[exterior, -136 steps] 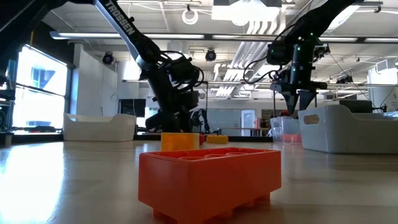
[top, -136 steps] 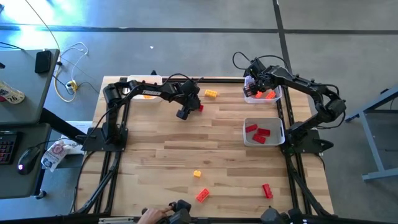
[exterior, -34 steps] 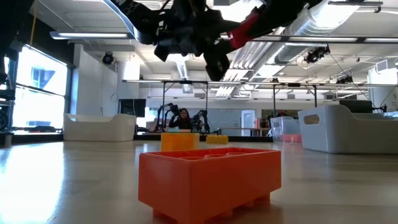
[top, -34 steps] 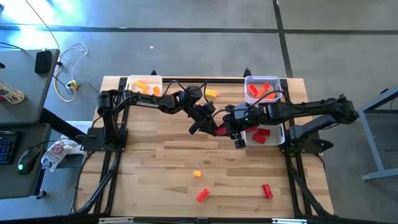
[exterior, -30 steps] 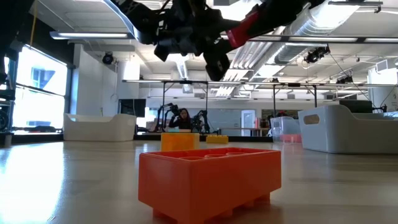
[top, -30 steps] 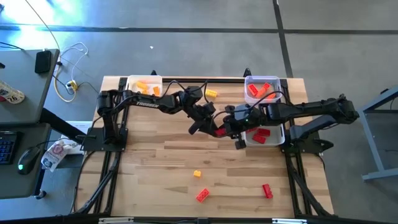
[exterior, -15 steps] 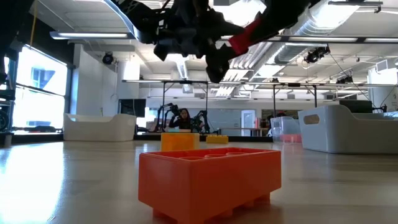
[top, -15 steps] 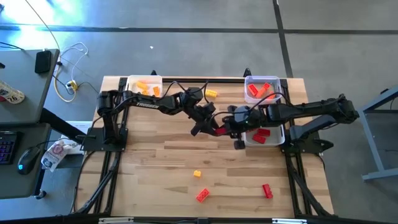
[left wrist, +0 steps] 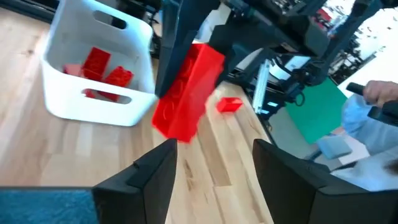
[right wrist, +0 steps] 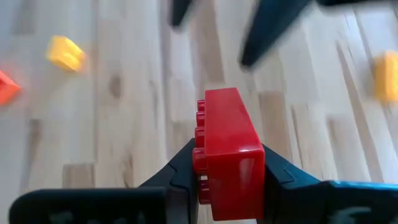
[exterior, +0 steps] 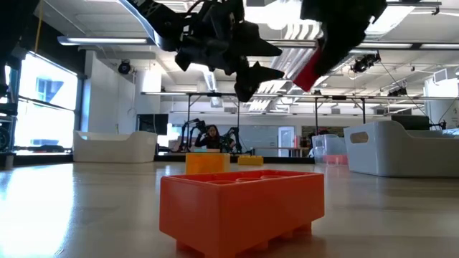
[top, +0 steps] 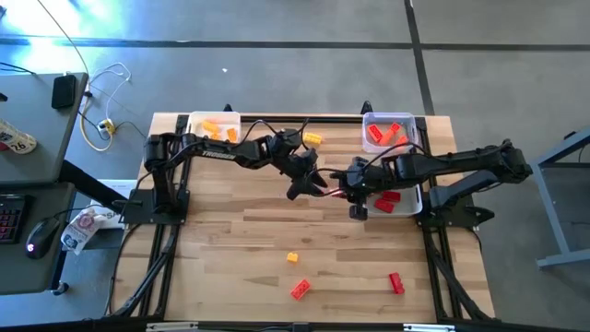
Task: Sort & place blocks by color
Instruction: Put the red game piece into the gray bin
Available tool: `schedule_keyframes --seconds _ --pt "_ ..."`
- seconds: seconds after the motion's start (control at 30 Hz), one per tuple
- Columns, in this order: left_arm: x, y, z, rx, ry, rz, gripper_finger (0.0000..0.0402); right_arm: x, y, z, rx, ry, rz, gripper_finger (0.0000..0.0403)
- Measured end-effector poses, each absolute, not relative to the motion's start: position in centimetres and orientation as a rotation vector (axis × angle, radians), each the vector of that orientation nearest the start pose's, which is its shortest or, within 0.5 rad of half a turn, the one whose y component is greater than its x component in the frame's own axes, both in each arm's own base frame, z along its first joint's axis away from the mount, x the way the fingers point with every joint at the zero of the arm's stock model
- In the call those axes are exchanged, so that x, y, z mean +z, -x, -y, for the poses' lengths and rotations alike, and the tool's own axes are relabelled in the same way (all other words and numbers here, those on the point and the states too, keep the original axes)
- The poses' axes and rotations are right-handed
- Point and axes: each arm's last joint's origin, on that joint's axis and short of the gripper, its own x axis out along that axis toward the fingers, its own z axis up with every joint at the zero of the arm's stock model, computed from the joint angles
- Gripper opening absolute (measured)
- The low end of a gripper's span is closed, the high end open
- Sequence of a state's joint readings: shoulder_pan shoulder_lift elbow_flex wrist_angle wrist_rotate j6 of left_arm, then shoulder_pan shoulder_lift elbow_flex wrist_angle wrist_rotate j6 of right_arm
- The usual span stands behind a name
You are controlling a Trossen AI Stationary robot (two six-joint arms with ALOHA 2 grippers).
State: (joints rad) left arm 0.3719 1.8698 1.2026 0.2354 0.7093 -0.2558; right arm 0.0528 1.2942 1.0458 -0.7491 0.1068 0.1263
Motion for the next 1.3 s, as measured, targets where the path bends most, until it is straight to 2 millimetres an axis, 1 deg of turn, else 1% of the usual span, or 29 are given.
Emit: schedule_keyframes --seconds 0.17,0.27,0.4,0.6,0.7,0.83,0.93,1.13,1.23,1.3 --pt "21.3 -38.5 -14.0 -0.226 0.467 -0.414 0.0200 26.7 -23.9 -0.8 -0.255 -0.104 -1.127 0.0077" --pt "21.0 -38.2 -14.6 -0.185 0.420 -0.430 0.0200 26.4 -23.0 -0.6 -0.346 -0.148 -1.205 0.0077" --pt "20.3 -37.7 -15.1 -0.102 0.378 -0.498 0.0200 26.1 -21.9 -0.6 -0.447 -0.212 -1.291 0.0077" --pt "19.0 -36.9 -15.2 0.011 0.322 -0.641 0.0200 25.8 -20.3 -0.4 -0.633 -0.275 -1.397 0.0077" --pt "18.6 -36.6 -15.2 0.035 0.312 -0.698 0.0200 25.0 -19.7 -0.3 -0.687 -0.299 -1.445 0.0077" --pt "18.3 -36.4 -15.2 0.082 0.271 -0.738 0.0200 23.2 -18.8 -0.4 -0.723 -0.349 -1.515 0.0077" --pt "18.3 -36.3 -15.5 0.165 0.175 -0.755 0.0200 21.9 -18.1 -0.4 -0.766 -0.369 -1.556 0.0077" --pt "18.5 -36.2 -16.4 0.333 -0.118 -0.803 0.0200 20.2 -17.3 -0.4 -0.811 -0.392 -1.580 0.0079" --pt "18.6 -36.1 -16.9 0.358 -0.221 -0.819 0.0200 19.8 -17.3 -0.4 -0.829 -0.413 -1.563 0.0103" --pt "18.6 -36.0 -17.2 0.365 -0.234 -0.823 0.0200 19.6 -17.4 -0.4 -0.826 -0.422 -1.550 0.0123"
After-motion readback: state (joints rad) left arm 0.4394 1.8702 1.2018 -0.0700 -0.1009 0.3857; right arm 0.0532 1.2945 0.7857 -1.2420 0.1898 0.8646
